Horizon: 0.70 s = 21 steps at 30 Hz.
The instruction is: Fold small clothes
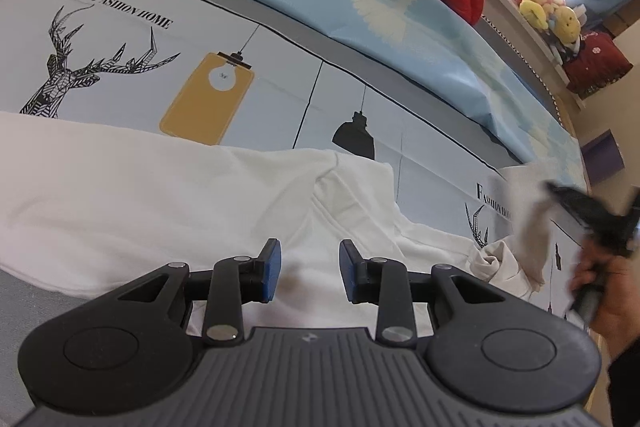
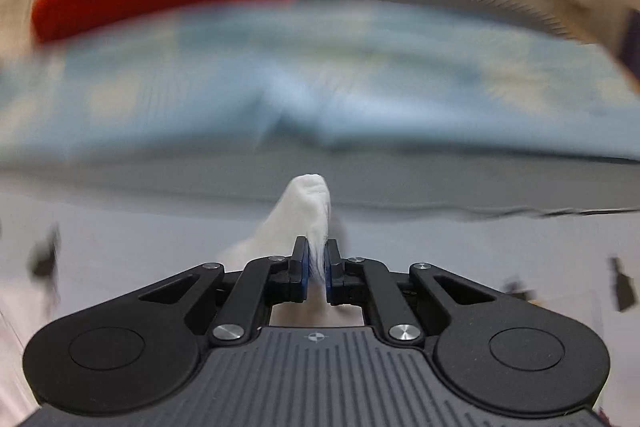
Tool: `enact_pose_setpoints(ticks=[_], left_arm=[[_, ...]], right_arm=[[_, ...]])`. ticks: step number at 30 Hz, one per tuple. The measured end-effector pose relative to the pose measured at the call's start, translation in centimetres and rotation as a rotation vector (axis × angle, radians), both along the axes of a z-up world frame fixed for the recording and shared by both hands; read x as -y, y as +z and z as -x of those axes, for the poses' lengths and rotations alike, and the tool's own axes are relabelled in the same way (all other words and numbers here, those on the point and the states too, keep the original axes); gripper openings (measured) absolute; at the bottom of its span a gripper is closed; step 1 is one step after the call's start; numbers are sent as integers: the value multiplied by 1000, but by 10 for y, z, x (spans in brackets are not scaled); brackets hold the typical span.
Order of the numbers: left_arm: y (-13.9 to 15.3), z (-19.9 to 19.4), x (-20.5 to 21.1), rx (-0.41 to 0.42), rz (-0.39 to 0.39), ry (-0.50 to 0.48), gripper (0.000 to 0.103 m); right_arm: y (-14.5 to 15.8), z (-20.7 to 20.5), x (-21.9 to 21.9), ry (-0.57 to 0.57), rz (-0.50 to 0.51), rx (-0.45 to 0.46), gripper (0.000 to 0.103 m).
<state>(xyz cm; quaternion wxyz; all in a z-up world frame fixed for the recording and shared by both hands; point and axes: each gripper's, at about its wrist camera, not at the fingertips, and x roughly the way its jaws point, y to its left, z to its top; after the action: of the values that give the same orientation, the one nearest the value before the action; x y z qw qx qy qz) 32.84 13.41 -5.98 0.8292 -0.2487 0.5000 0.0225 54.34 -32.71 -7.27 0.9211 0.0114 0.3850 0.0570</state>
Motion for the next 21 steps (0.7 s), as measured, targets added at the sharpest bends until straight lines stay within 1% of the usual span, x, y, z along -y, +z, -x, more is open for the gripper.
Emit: enact_pose_setpoints(ticks=[2, 3, 5, 6, 8, 9, 10, 12, 15, 20, 21], left_arm=[[-1, 0, -2, 0, -9, 3, 35], [-1, 1, -3, -3, -14, 8, 35], [-2, 0, -6, -5, -24, 14, 35], [-2, 0, -6, -5, -28, 16, 35], [-3, 0, -7, -5, -32, 17, 35], [-3, -1, -7, -5, -33, 16, 35], [-3, -1, -7, -5, -35, 16, 35], [-4, -2, -4, -7, -43, 11, 35], [-6, -3, 0, -11, -53, 3, 35], [-10, -4, 4, -19, -68, -7, 35], [-11, -4, 5, -20, -70, -8, 35]], right_arm=[[35, 20, 44, -181, -66, 124, 7], [48, 31, 70, -277, -103, 171, 7], [68, 58, 123, -475, -133, 257, 7], [74, 72, 151, -575, -143, 282, 7], [78, 96, 202, -741, -159, 305, 7], [77, 110, 230, -820, -152, 300, 7], [75, 120, 250, -876, -128, 291, 7], [67, 140, 289, -980, -61, 259, 7], [50, 160, 328, -1048, 0, 204, 7], [19, 191, 357, -1120, 77, 144, 6], [12, 192, 360, -1132, 90, 126, 6]])
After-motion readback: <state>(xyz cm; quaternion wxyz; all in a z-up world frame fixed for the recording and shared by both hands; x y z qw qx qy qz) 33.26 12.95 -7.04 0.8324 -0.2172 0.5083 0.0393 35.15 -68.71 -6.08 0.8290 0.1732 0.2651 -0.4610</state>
